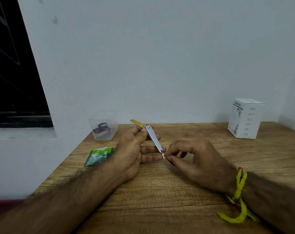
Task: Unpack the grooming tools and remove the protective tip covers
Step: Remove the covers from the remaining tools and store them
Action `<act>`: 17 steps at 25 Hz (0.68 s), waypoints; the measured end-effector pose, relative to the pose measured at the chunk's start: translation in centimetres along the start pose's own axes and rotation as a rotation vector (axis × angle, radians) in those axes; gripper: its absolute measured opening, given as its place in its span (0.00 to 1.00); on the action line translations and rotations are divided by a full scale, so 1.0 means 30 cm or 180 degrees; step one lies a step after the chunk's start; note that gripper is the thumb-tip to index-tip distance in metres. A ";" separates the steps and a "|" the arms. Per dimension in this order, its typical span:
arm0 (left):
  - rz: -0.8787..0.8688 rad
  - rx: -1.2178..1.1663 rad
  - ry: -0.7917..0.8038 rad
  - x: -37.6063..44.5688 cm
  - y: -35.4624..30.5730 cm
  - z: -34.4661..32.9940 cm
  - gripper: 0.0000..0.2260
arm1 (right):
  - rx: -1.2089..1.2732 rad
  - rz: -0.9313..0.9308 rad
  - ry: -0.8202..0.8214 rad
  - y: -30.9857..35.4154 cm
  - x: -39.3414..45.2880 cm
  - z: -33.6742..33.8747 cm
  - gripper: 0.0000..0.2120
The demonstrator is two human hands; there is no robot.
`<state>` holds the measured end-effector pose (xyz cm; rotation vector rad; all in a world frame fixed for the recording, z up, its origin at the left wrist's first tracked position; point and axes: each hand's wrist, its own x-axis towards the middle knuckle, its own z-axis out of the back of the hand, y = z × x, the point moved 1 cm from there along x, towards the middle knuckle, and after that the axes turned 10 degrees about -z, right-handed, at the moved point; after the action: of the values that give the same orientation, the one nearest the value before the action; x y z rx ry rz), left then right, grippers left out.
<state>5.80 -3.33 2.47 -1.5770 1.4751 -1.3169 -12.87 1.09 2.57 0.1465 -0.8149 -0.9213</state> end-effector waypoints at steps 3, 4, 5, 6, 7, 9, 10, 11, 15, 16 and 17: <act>-0.0010 -0.0005 -0.0018 0.000 0.001 0.000 0.08 | -0.0079 -0.0043 0.0039 -0.002 0.001 0.005 0.05; -0.0014 -0.0022 -0.0031 0.000 0.001 0.002 0.08 | -0.0095 -0.0045 0.0030 -0.002 0.001 0.004 0.05; -0.0020 -0.0025 -0.0038 0.001 0.002 0.002 0.08 | -0.0100 -0.0031 0.0037 -0.002 0.000 0.005 0.05; -0.0027 -0.0017 -0.0043 0.002 0.003 0.000 0.07 | -0.0103 -0.0010 0.0060 -0.002 0.000 0.006 0.05; -0.0038 -0.0009 -0.0060 0.002 0.004 0.001 0.07 | -0.0112 -0.0001 0.0095 -0.002 0.001 0.004 0.05; -0.0052 -0.0016 -0.0079 0.003 0.003 -0.001 0.07 | -0.0153 -0.0043 0.0104 -0.005 0.000 0.009 0.06; -0.0059 -0.0021 -0.0098 0.004 0.000 0.001 0.07 | -0.0170 -0.0056 0.0092 -0.007 0.000 0.010 0.05; -0.0068 -0.0021 -0.0118 0.005 -0.002 0.004 0.07 | -0.0182 -0.0055 0.0097 -0.008 0.001 0.011 0.05; -0.0090 -0.0017 -0.0154 0.006 -0.007 0.008 0.08 | -0.0220 -0.0070 0.0192 -0.008 -0.002 0.014 0.06; -0.0093 -0.0023 -0.0157 0.005 -0.008 0.009 0.08 | -0.0229 -0.0086 0.0160 -0.008 -0.002 0.015 0.06; -0.0094 -0.0029 -0.0165 0.005 -0.008 0.011 0.08 | -0.0224 -0.0097 0.0133 -0.008 -0.002 0.016 0.06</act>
<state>6.18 -3.48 2.63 -1.6323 1.4332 -1.2777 -13.37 1.08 2.77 0.1170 -0.7423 -0.9713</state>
